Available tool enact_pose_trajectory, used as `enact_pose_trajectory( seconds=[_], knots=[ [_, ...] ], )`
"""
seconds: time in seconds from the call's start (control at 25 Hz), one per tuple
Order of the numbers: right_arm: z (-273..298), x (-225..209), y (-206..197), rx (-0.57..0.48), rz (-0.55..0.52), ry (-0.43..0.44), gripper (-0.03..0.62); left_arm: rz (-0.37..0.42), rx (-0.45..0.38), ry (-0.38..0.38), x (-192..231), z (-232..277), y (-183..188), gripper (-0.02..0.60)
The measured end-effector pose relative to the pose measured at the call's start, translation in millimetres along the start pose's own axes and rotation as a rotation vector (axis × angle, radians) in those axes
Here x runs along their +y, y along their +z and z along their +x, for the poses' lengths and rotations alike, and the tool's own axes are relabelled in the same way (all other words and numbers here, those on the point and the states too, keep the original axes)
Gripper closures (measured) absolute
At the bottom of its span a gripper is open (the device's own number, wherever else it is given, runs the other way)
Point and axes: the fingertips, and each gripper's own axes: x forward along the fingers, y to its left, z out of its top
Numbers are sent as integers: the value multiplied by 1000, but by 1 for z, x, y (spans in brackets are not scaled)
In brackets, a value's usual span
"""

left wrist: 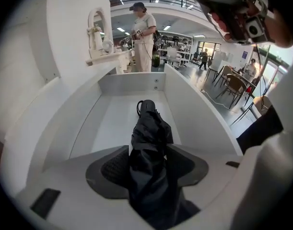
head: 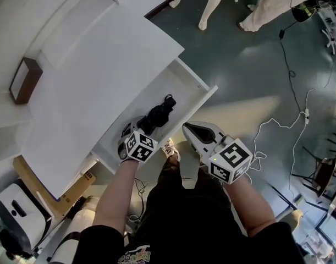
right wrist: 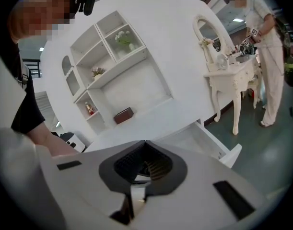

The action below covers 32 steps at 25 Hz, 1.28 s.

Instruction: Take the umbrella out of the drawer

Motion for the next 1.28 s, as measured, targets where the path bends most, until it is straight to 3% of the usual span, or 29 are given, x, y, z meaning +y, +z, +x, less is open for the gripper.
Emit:
enact_pose_trajectory(
  seconds=[0.4,1.28],
  knots=[
    [-1,-3,-13,15,20,-1,592,92,86,-15,0,19,-6,333],
    [-7,-7,-35,27,49,-12,592,138,162,-69,0,43,-13,314]
  ],
)
